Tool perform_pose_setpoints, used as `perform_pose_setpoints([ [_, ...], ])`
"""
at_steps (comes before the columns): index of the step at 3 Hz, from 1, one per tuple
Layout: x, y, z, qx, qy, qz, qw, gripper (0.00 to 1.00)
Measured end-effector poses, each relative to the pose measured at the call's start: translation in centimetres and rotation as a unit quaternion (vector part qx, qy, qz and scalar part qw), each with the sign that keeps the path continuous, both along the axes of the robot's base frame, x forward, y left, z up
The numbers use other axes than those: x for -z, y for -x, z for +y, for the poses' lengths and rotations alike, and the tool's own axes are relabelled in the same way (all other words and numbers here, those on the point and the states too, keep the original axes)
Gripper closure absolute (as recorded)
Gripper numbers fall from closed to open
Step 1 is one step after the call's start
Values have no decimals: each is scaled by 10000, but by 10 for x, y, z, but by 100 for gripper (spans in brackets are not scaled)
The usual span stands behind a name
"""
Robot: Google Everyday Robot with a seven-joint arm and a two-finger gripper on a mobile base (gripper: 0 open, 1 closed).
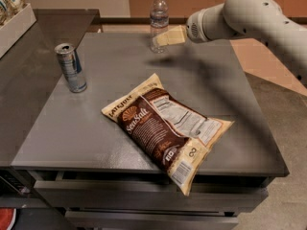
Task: Knock water bottle over
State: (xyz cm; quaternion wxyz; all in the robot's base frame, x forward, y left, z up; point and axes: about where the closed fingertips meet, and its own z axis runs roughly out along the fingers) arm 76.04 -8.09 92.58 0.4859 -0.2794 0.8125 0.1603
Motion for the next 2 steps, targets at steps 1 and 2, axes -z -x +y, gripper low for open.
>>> perform_pose_setpoints([
  [1,-3,-15,13,84,-218,-180,9996,0],
  [2,-5,-28,25,104,-326,-357,9988,0],
])
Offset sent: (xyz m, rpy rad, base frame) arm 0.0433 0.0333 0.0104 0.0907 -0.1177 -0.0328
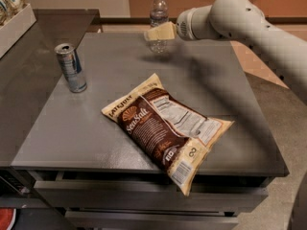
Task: Knock water bottle over
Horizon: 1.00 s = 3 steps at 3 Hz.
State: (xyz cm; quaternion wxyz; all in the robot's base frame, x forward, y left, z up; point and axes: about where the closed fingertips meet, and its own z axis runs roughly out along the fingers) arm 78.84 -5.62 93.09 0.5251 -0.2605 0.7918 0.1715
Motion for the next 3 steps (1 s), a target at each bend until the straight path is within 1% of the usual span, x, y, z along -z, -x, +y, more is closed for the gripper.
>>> perform_pose_setpoints([
  [2,-3,-27,10,132,173,-526,9984,0],
  [3,-6,-41,12,208,179,-687,9973,0],
])
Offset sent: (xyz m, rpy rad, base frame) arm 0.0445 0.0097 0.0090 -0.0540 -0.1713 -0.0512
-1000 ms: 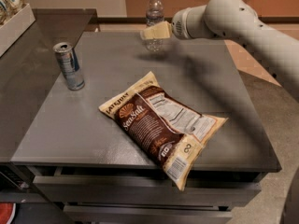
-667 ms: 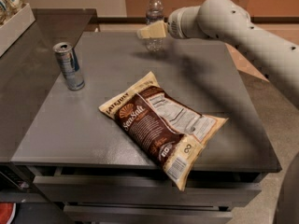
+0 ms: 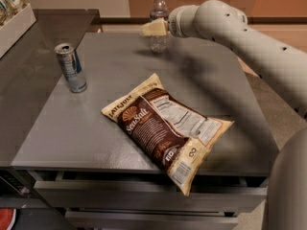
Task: Knock water bottle over
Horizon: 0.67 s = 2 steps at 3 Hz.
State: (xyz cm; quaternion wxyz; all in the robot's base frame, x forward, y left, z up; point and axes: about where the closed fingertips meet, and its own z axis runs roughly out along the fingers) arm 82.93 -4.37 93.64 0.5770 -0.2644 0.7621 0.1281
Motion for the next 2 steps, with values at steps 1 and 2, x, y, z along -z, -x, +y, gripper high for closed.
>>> perform_pose_setpoints([
  [1,-10,-11,4,47,-56,-106,9999,0],
  [2,-17,-17,12,9,-151,-138,9998,0],
])
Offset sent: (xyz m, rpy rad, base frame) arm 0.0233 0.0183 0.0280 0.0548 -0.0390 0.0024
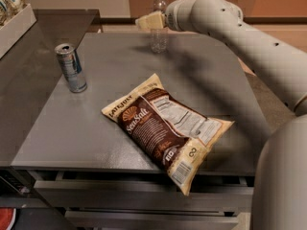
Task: Knock water bottle over
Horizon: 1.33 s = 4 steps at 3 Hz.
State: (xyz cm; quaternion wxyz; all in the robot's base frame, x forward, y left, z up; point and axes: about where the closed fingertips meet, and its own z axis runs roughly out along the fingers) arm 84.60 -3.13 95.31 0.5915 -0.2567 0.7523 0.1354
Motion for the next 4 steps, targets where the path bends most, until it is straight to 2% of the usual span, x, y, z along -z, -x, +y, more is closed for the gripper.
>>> perform_pose_setpoints([
  [1,-1,-2,11,-76,-75,42,9999,0],
  [2,6,0,15,-111,-128,163,9997,17],
  [3,14,4,11,-97,-171,301,9994,41],
  [4,15,8,5,-64,-195,328,9993,64],
])
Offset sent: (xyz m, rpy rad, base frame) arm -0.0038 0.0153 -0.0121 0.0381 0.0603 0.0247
